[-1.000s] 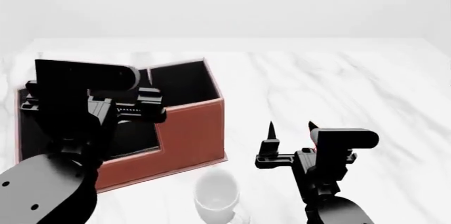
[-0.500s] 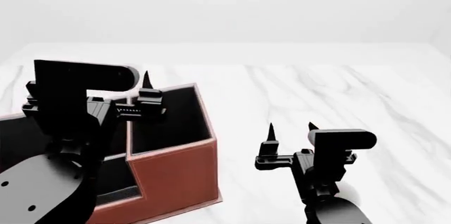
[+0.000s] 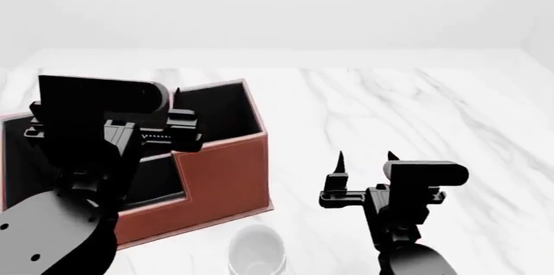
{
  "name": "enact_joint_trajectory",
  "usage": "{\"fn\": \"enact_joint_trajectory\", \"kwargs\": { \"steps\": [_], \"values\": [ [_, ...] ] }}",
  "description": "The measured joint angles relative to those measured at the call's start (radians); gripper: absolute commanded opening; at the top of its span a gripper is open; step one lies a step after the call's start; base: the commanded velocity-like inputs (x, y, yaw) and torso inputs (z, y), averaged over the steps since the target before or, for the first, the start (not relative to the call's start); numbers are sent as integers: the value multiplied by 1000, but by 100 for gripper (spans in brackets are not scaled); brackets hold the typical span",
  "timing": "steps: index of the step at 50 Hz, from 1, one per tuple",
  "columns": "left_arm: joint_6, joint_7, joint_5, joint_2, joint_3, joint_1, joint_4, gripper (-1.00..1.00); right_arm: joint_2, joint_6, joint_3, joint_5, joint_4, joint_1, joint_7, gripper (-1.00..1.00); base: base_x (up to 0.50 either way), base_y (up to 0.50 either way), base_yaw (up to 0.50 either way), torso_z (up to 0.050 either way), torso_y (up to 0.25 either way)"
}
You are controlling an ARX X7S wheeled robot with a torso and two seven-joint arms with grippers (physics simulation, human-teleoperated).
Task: Pick up the red mug and place it to the right of the caddy.
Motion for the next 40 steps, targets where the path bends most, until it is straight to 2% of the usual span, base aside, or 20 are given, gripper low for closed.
{"fn": "enact_joint_trajectory", "kwargs": {
  "steps": [25, 40],
  "values": [
    [37, -18, -18, -17, 8, 10, -20, 100, 129, -179, 186, 26, -15, -274, -33, 100, 0, 0, 0, 0, 0],
    [53, -28, -29, -25, 12, 15, -29, 100, 153, -226, 191, 4, 70, -318, -52, 100, 0, 0, 0, 0, 0]
  ]
}}
